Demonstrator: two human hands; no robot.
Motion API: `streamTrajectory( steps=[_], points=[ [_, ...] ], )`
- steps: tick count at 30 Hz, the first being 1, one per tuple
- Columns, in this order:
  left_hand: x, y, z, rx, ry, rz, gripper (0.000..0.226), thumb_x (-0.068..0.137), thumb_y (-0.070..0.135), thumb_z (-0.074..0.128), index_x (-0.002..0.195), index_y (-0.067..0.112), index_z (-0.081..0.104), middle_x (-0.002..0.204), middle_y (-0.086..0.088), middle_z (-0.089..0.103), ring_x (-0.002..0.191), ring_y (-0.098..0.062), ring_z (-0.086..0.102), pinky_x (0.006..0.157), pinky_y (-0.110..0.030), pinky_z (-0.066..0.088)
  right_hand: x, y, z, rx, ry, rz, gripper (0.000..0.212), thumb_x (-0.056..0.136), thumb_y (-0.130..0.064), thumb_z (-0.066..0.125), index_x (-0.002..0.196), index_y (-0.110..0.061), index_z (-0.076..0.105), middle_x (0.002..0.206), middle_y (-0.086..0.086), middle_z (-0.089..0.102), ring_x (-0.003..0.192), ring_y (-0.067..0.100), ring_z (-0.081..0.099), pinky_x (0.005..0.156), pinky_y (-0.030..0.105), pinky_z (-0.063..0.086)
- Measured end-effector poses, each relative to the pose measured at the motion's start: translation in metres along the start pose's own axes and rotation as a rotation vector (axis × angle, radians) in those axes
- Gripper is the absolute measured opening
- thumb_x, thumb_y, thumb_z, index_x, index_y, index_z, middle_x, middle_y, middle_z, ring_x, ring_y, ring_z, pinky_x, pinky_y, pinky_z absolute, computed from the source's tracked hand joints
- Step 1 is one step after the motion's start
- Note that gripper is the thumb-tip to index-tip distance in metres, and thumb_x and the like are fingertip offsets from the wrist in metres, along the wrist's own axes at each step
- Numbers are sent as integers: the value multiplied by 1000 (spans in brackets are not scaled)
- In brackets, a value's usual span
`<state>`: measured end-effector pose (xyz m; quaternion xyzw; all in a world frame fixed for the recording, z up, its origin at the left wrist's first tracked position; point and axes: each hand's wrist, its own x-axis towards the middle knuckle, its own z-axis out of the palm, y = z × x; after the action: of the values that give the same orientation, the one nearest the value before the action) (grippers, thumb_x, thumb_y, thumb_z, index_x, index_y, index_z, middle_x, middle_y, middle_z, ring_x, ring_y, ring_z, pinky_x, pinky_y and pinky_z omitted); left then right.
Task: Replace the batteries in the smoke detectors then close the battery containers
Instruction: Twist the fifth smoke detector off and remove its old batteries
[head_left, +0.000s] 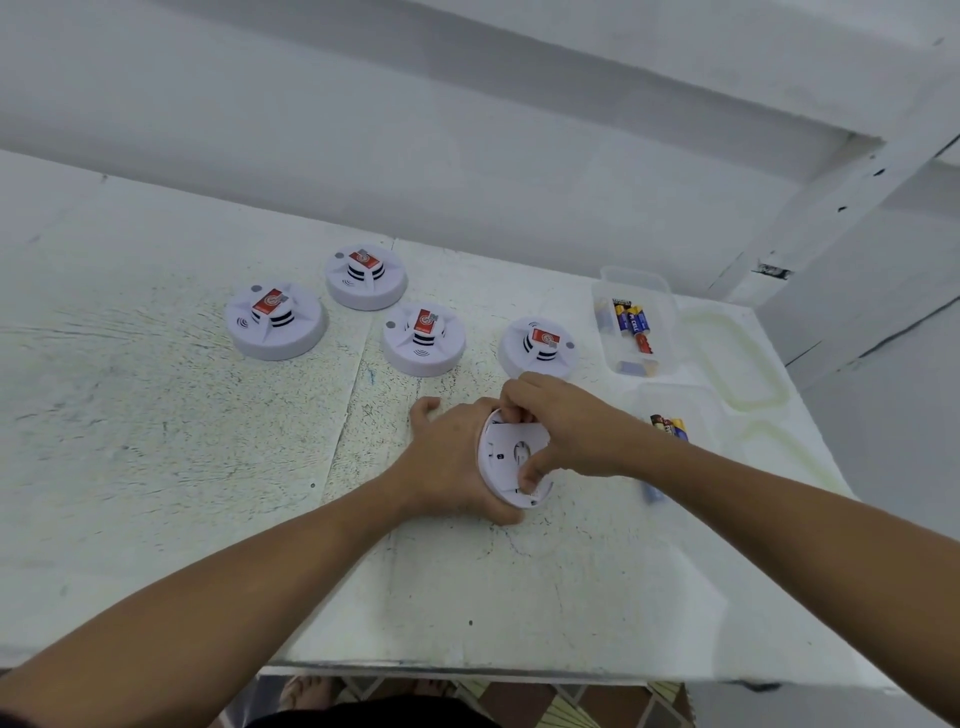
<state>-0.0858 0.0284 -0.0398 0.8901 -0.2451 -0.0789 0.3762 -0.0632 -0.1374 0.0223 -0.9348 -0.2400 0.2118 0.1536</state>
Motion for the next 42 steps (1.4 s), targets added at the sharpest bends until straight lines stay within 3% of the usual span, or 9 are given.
streamTrajectory(
  steps=[5,11,13,16,20,26,31,37,42],
  points=[
    [1,2,0,62,1,5,54,54,63,70,99,40,50,94,21,52,90,3,50,99,-51,25,-12,-4,1,28,32,14,48,64,-28,84,80,-28,39,80,-10,41,70,4,36,58,21,27],
    [-7,5,-4,31,-35,-35,87,49,60,72,126,36,39,116,22,49,107,2,49,109,-47,9,-24,-8,7,156,141,64,47,64,-22,83,93,-21,46,91,-7,52,85,14,52,66,27,44],
    [-8,4,-4,13,-33,-56,100,45,63,72,131,33,30,116,26,50,106,5,49,109,-46,6,-28,-7,12,229,195,93,47,67,-20,82,88,-25,40,84,-9,49,78,13,51,62,27,43],
    [-8,4,-3,19,-13,-70,100,40,67,71,126,37,31,110,29,50,105,6,49,109,-48,8,-35,-6,19,416,355,173,48,71,-18,79,86,-29,35,79,-7,46,67,8,47,56,19,40],
    [-11,0,-4,-15,44,-108,93,38,66,76,118,45,35,109,27,51,111,2,46,110,-48,7,-40,-5,30,679,630,398,57,75,-20,77,109,-35,33,87,0,50,80,18,58,68,34,51],
    [-22,-10,-3,61,120,-119,106,35,68,77,129,39,36,118,27,39,119,3,27,110,-40,0,-39,-3,55,357,703,556,33,86,-16,63,114,-25,48,106,0,37,77,6,40,58,7,29],
    [-28,-14,0,202,162,-109,118,34,85,59,136,32,32,122,16,39,124,-5,26,108,-40,0,-35,1,65,193,730,577,36,91,-18,59,126,-19,52,109,0,28,84,11,37,70,11,27],
    [-31,-15,-1,221,134,-107,135,24,99,43,141,32,27,128,17,38,127,-5,24,110,-40,1,-30,6,73,-111,666,599,34,95,-26,47,126,-17,56,110,12,48,98,27,45,81,34,36],
    [-34,-13,-6,81,115,-107,133,28,96,52,143,35,24,126,21,32,125,0,19,110,-35,-5,-31,7,70,-138,540,643,37,99,-31,37,134,-24,46,121,6,44,110,23,41,90,33,33]
  ],
)
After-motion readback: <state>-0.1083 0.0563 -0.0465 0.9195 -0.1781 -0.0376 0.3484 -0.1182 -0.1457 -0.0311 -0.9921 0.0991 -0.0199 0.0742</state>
